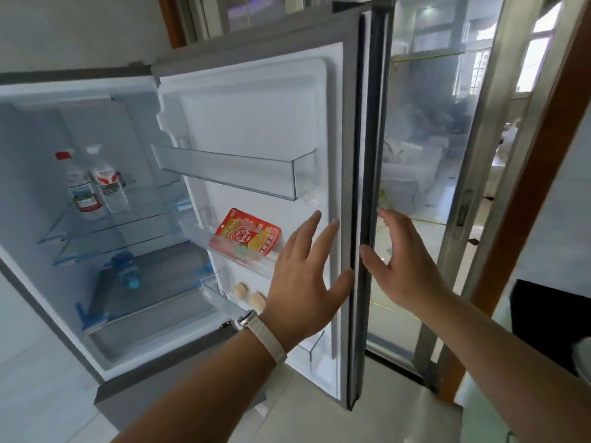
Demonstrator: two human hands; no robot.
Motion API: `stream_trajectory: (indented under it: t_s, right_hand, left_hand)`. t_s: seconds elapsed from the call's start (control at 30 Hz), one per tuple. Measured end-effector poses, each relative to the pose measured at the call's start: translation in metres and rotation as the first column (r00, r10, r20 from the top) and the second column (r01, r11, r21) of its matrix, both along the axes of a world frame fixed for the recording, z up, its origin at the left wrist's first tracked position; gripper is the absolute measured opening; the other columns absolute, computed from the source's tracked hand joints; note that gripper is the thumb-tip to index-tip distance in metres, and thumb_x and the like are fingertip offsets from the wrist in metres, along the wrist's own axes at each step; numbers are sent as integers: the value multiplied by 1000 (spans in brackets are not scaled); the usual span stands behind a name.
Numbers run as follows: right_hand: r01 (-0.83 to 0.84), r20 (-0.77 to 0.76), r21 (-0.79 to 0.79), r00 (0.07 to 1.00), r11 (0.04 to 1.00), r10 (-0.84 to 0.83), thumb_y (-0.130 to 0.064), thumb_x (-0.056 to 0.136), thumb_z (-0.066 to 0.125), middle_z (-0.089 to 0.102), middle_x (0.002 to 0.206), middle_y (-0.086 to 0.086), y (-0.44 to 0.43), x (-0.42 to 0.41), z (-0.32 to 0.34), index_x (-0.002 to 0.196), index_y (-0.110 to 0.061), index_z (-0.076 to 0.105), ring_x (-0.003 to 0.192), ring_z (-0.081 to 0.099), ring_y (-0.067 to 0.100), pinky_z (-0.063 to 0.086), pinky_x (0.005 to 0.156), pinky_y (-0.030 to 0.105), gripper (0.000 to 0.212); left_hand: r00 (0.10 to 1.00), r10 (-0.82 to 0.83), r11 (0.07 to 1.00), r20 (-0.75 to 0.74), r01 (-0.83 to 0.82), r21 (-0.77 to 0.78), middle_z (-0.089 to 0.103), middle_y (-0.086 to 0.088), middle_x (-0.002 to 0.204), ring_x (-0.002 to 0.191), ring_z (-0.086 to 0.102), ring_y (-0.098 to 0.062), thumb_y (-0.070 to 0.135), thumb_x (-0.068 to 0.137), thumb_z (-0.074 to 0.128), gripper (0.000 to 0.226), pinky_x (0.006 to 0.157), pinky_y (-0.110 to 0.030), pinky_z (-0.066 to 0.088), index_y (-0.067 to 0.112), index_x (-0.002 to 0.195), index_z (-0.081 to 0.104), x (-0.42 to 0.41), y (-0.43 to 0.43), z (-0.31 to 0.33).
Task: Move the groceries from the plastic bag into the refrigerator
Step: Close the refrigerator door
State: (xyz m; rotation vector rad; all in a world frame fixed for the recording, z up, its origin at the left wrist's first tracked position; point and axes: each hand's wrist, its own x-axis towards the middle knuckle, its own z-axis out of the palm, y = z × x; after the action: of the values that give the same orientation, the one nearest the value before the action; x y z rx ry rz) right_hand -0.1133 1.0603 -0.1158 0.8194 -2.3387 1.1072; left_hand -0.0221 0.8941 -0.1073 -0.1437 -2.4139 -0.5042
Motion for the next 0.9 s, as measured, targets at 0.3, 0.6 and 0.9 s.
stream_trajectory:
  t_s: [0.3, 0.6, 0.9]
  right_hand:
    - [-222, 133, -241, 957, 945, 259, -43, 93, 54, 50, 138, -10, -8, -74, -7, 144, -30, 30, 126, 52, 9, 51, 100, 44, 58]
    - [-312, 80, -383, 926, 870, 368, -34, 94, 53, 59, 120, -20, -21, -80, -19, 136, -30, 36, 111, 62, 3, 58, 87, 29, 46]
    - [-342, -51, -324, 937, 882, 345, -39, 92, 52, 60, 126, 3, -38, -53, -24, 143, -7, 31, 112, 63, 14, 58, 87, 37, 64]
  left_hand:
    - [986, 147, 983, -83, -155, -98, 17, -6, 163, 148, 18, -27, 44, 89, 58, 76, 114, -40, 19, 22, 153, 25, -61, 21, -14]
    - [953, 171, 949, -251, -227, -218, 27, -15, 156, 144, 25, -37, 44, 89, 57, 69, 118, -46, 20, 17, 147, 31, -76, 14, -32]
    - [933, 169, 945, -316, -245, -219, 37, -16, 152, 144, 30, -39, 43, 91, 57, 65, 120, -45, 21, 17, 146, 34, -47, -6, -40]
